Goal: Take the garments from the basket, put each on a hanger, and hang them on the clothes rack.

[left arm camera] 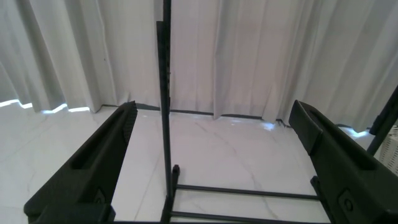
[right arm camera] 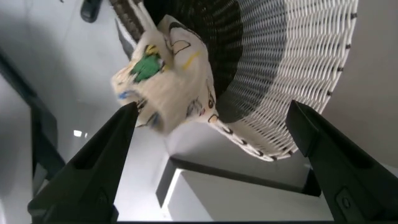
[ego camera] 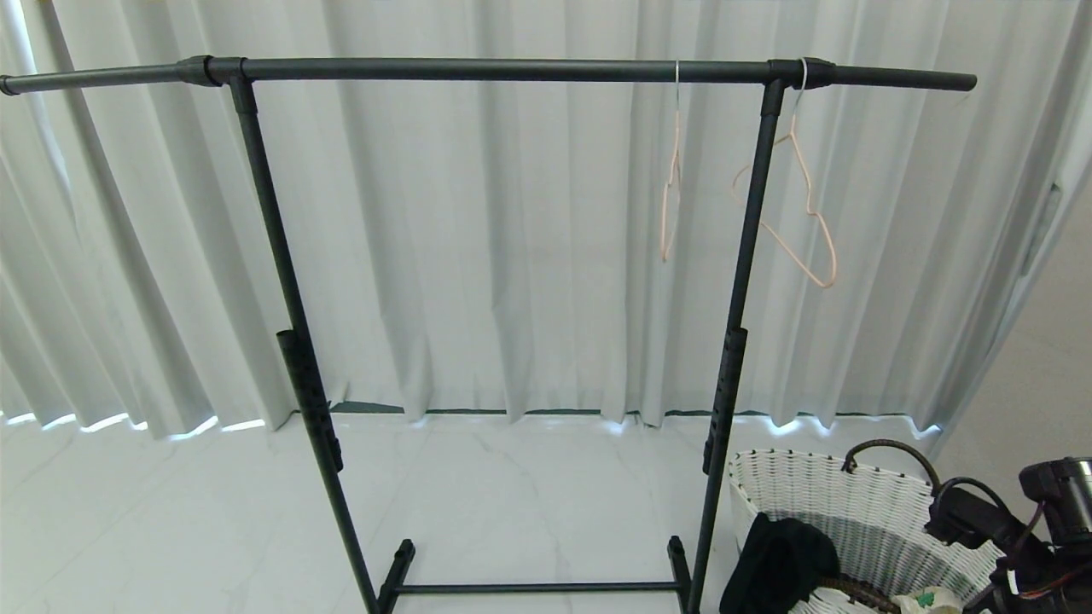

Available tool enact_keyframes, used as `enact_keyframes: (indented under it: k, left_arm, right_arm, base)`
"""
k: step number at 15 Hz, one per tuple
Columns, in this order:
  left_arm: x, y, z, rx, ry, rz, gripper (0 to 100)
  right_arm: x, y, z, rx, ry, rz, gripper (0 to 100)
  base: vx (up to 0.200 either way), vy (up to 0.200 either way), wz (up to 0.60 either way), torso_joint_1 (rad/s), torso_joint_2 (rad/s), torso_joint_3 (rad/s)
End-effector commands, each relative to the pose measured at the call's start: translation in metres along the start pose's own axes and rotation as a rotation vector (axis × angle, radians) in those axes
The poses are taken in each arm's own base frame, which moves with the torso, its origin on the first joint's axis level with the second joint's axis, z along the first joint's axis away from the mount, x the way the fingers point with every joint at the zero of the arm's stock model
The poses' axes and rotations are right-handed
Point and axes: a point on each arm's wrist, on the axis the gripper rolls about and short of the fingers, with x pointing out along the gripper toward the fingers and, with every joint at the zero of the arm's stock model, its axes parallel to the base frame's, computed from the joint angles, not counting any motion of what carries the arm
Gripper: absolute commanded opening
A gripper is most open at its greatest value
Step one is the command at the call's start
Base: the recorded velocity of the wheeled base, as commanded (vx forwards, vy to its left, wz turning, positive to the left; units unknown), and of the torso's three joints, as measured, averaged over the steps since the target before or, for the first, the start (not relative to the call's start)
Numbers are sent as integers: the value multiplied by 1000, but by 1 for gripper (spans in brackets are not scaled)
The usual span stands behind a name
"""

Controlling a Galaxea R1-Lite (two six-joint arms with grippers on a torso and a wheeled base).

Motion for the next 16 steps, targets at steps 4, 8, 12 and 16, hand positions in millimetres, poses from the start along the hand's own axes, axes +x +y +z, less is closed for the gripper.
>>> enact_keyframes:
  k: [4, 8, 12, 16]
  left_arm:
    - [0, 0, 0, 0, -1, 0, 100]
    - [0, 0, 0, 0, -1, 0, 100]
    - [0, 0, 0, 0, -1, 0, 100]
    - [0, 0, 0, 1, -1, 0, 100]
  right_arm:
    - [21, 0, 2, -14, 20, -2, 0]
    - [18, -1, 3, -10, -8, -15, 0]
    - [-8, -2, 3, -8, -105, -39, 0]
    - [-75, -23, 31, -4, -214, -35, 0]
  base:
    - [0, 0, 0, 0, 0, 0]
    - [0, 0, 0, 0, 0, 0]
    - [0, 0, 0, 0, 0, 0]
    - [-150, 0, 0, 5, 2, -1]
